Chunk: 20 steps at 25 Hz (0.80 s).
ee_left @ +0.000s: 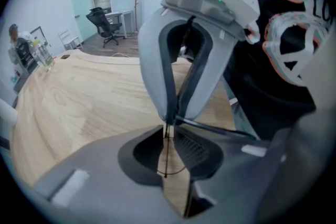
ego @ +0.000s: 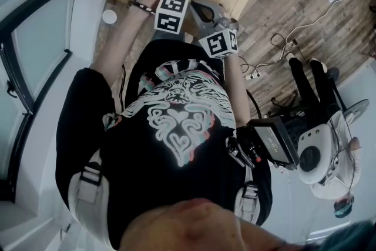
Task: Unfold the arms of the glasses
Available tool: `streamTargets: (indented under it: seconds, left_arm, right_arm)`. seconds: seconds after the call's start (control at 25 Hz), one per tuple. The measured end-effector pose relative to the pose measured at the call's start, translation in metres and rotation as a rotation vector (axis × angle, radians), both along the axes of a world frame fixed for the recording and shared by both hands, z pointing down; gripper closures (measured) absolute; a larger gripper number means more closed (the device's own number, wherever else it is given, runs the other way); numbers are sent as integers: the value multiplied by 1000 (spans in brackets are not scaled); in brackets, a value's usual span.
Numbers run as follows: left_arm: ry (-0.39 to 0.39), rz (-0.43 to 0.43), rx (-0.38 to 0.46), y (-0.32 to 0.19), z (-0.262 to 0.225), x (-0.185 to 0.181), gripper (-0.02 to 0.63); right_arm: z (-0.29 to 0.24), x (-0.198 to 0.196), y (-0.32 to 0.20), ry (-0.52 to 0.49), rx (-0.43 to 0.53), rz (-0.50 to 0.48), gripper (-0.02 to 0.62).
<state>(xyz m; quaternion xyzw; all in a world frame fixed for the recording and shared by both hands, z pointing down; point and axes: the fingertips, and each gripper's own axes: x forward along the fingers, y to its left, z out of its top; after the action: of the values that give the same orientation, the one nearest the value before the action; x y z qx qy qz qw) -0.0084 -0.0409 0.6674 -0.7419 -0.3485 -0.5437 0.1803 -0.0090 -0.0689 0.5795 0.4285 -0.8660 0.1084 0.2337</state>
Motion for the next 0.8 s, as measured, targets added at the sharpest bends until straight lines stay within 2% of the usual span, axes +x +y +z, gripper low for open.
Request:
streamTargets:
  seconds: [0.24, 0.44, 0.8]
  left_arm:
    - [-4, -7, 0, -1, 2, 2, 578]
    - [28, -25, 46, -7, 5, 9, 592]
    - [35, -100, 17, -9, 4, 10, 606]
  right_arm:
    - [-1, 0, 0, -3, 3, 5, 597]
    - [-2, 4, -2, -30, 13, 39, 595]
    - [-4, 17, -2, -50, 25, 99, 597]
